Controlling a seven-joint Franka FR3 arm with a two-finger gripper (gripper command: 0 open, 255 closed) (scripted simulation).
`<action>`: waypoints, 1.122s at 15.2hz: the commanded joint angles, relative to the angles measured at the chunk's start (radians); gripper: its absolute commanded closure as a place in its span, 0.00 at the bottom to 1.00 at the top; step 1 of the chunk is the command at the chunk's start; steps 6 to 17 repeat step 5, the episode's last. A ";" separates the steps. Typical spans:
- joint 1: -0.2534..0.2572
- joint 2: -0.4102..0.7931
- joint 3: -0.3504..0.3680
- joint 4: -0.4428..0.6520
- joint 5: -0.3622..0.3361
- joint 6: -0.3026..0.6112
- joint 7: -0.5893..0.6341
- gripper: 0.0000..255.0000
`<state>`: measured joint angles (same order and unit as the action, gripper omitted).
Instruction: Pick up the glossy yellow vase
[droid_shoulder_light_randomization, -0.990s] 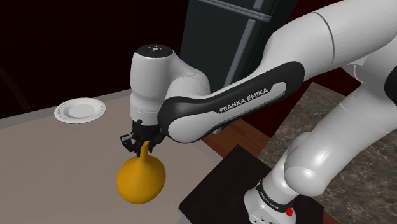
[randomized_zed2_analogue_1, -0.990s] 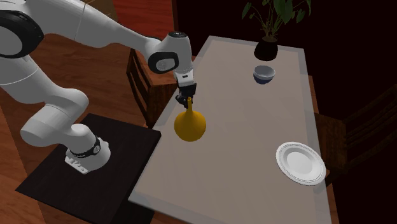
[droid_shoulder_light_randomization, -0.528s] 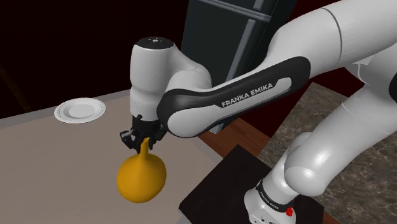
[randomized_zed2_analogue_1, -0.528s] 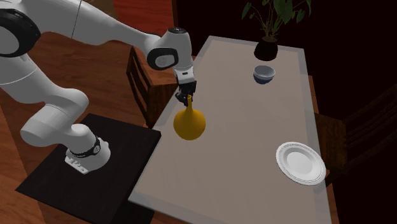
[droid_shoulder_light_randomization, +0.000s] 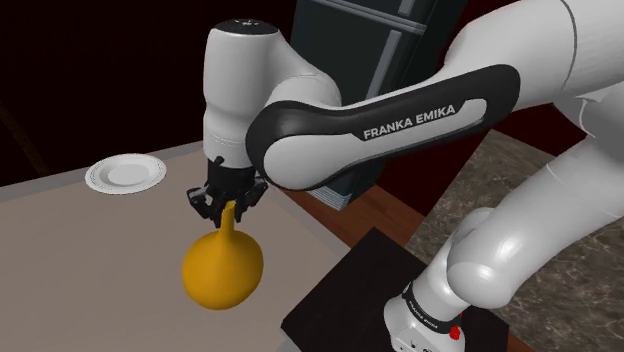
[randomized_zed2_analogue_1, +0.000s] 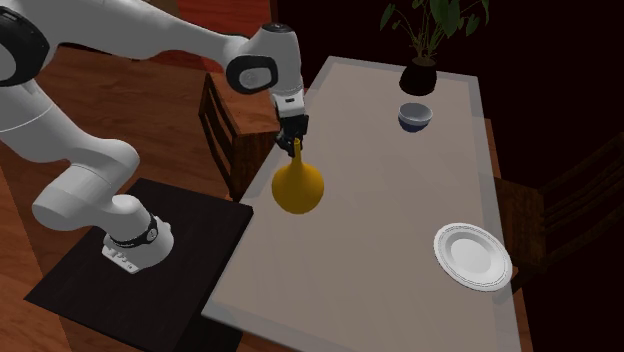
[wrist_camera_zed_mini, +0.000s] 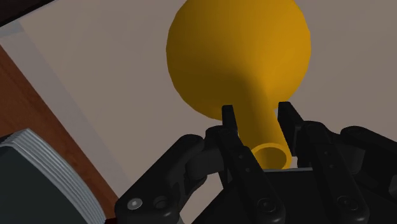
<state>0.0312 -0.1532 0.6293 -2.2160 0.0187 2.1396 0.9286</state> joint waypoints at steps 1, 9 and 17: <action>0.001 -0.013 -0.004 0.017 0.008 -0.027 -0.009 1.00; 0.001 -0.025 -0.009 0.037 0.015 -0.056 -0.015 1.00; 0.001 -0.025 -0.009 0.037 0.015 -0.056 -0.015 1.00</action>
